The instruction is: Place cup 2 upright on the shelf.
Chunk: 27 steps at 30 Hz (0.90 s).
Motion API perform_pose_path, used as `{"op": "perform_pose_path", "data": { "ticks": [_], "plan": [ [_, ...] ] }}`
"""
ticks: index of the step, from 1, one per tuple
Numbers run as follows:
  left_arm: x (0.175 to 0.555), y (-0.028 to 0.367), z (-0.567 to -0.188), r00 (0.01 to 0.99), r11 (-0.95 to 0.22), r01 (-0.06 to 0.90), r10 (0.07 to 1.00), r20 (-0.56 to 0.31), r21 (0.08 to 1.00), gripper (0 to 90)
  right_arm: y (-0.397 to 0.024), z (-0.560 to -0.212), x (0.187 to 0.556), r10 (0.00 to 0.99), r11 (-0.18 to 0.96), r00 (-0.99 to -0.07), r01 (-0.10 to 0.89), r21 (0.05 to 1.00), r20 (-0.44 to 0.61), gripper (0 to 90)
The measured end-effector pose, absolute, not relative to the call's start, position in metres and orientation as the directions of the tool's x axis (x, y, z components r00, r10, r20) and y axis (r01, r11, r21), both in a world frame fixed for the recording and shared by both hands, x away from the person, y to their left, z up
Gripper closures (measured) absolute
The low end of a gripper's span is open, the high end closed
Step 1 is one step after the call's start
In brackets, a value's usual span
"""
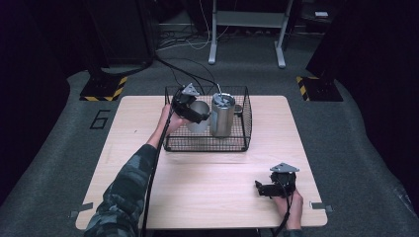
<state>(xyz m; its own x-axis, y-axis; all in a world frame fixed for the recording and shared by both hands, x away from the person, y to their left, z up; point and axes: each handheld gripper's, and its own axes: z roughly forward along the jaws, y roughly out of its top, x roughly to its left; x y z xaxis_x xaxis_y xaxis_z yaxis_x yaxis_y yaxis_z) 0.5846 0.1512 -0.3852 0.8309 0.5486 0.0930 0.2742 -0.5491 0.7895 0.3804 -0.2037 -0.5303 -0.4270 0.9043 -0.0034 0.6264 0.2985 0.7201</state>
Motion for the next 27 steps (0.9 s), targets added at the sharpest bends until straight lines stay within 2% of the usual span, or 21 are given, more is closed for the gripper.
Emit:
{"op": "perform_pose_path", "data": {
  "ticks": [27],
  "plan": [
    [0.59, 0.143, -0.409, 0.84, -0.587, 0.31, 0.538, 0.074, 0.748, 6.3, -0.203, -0.53, 0.38, 0.904, 0.297, -0.427, 0.627, 0.72, -0.001, 0.0]
  ]
}}
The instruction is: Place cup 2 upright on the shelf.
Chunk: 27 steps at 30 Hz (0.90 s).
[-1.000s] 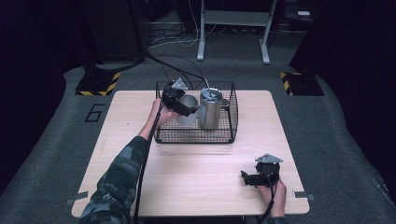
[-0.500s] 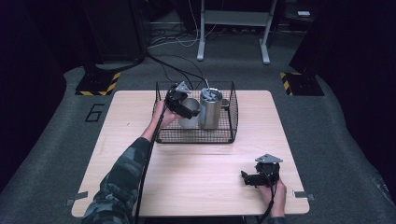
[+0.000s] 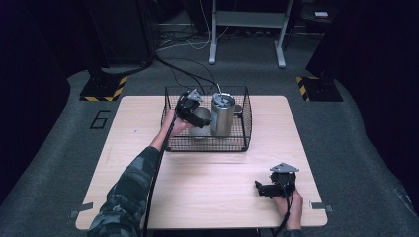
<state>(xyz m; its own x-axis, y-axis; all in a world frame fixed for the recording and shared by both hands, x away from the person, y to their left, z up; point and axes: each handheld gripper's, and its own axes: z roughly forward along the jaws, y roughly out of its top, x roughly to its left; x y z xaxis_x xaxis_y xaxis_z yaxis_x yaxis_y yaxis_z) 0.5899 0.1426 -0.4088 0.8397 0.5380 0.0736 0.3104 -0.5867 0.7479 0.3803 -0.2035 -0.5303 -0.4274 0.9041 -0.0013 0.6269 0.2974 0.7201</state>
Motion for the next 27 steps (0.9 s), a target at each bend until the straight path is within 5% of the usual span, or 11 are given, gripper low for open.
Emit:
{"op": "perform_pose_path", "data": {
  "ticks": [27],
  "plan": [
    [0.596, 0.141, -0.424, 0.83, -0.607, 0.374, 0.557, 0.039, 0.702, 6.0, -0.203, -0.53, 0.38, 0.903, 0.296, -0.429, 0.625, 0.723, 0.001, 0.0]
  ]
}}
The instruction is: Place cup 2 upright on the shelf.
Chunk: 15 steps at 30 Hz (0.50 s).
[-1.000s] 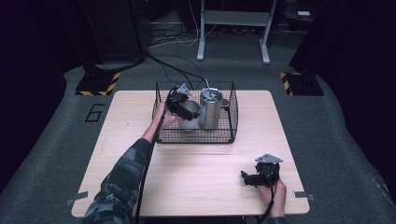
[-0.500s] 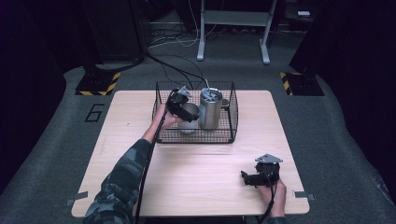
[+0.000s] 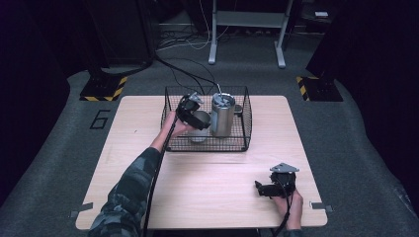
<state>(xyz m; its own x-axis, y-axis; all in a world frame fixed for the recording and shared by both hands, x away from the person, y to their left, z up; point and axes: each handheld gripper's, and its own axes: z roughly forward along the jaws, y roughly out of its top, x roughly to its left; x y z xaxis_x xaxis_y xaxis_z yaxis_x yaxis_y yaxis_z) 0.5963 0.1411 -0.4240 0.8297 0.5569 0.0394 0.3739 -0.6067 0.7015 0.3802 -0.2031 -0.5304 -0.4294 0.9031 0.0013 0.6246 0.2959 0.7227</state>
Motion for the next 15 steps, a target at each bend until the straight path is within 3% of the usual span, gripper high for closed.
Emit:
{"op": "perform_pose_path", "data": {
  "ticks": [15],
  "plan": [
    [0.5918, 0.1395, -0.4279, 0.819, -0.62, 0.381, 0.57, 0.061, 0.686, 5.7, -0.203, -0.5305, 0.3802, 0.902, 0.295, -0.431, 0.623, 0.725, 0.004, 0.0]
  ]
}}
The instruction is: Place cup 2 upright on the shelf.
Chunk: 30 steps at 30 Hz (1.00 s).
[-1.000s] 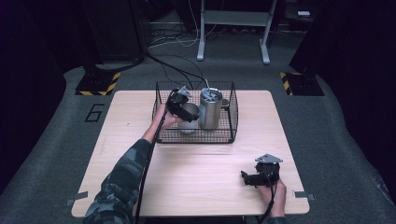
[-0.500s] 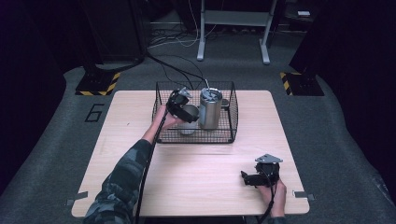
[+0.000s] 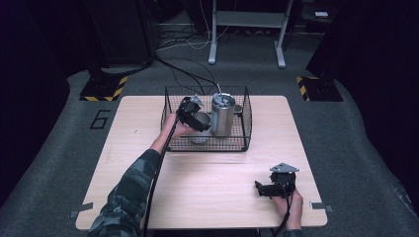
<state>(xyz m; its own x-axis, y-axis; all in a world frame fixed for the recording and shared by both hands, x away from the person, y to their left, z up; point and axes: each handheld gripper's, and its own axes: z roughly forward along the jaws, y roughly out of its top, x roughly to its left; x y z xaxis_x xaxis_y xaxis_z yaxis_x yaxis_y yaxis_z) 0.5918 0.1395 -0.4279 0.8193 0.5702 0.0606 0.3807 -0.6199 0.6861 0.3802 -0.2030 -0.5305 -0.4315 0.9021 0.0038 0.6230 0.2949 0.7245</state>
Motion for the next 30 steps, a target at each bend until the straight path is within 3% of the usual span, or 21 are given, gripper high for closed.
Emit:
{"op": "perform_pose_path", "data": {
  "ticks": [18, 30],
  "plan": [
    [0.58, 0.14, -0.407, 0.818, -0.589, 0.326, 0.567, 0.091, 0.739, 1.7, -0.203, -0.53, 0.38, 0.902, 0.298, -0.433, 0.624, 0.723, 0.002, 0.0],
    [0.548, 0.151, -0.375, 0.832, -0.565, 0.275, 0.546, 0.103, 0.778, 1.3, -0.203, -0.53, 0.38, 0.9, 0.303, -0.435, 0.624, 0.72, -0.002, 0.0]
  ]
}}
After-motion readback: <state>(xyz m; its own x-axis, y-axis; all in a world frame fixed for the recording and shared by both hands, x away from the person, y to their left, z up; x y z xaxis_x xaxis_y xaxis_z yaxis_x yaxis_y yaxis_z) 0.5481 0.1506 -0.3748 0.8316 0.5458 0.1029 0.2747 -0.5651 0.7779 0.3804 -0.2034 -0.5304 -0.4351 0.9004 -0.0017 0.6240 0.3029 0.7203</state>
